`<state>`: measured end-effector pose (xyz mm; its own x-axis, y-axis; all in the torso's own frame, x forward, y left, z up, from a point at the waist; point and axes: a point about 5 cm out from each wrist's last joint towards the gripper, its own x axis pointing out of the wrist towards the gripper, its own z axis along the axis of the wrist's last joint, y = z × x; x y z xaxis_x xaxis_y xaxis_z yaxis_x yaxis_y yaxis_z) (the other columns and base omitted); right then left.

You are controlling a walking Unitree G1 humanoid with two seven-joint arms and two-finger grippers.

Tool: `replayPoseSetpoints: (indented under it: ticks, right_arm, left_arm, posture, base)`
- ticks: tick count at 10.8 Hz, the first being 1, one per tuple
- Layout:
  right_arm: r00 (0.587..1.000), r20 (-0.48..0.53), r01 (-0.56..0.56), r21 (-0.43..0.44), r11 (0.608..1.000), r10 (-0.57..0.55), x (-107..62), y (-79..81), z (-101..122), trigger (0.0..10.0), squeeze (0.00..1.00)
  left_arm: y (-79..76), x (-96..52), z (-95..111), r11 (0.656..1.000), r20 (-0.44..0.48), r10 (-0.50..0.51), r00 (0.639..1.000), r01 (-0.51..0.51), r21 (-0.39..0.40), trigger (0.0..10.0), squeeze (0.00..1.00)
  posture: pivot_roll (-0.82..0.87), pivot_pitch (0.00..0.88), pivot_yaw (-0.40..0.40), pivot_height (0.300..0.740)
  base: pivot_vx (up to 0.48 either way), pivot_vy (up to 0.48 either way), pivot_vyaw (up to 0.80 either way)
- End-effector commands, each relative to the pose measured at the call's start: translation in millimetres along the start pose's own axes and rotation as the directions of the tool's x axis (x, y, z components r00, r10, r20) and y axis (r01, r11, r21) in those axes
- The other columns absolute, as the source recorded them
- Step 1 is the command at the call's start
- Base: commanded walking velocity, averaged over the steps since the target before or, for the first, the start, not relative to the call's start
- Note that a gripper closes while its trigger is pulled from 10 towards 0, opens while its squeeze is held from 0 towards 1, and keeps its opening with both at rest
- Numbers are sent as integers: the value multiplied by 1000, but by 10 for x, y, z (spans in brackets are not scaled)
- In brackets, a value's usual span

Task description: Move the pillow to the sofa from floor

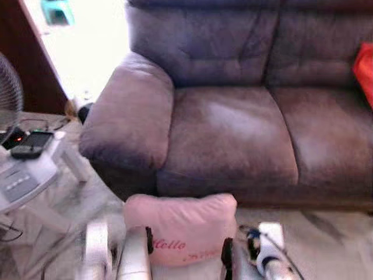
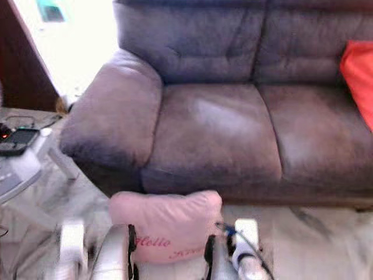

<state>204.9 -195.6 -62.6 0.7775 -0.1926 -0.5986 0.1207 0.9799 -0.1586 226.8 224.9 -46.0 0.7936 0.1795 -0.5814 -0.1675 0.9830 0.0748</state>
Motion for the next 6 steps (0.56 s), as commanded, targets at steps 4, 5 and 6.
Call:
replayPoseSetpoints:
  ticks: [4, 5, 6]
  right_arm:
    - [948, 297, 93, 73, 993, -110, 110, -249, 637, 10000, 0]
    - [941, 319, 89, 75, 993, -108, 109, -244, 676, 10000, 0]
    - [908, 411, 49, 84, 995, -79, 84, -185, 815, 10000, 0]
  left_arm:
    - [31, 92, 816, 1000, 360, -7, 933, 9, -2, 10000, 0]
    - [17, 82, 854, 1000, 388, -11, 922, 13, -2, 10000, 0]
    - [-84, 4, 1025, 999, 511, -41, 859, 40, 13, 10000, 0]
  posture:
    - [29, 92, -16, 560]
    - [29, 92, -16, 560]
    - [32, 97, -17, 560]
  base:
    - [0, 0, 0]
    - [0, 0, 0]
    - [0, 0, 0]
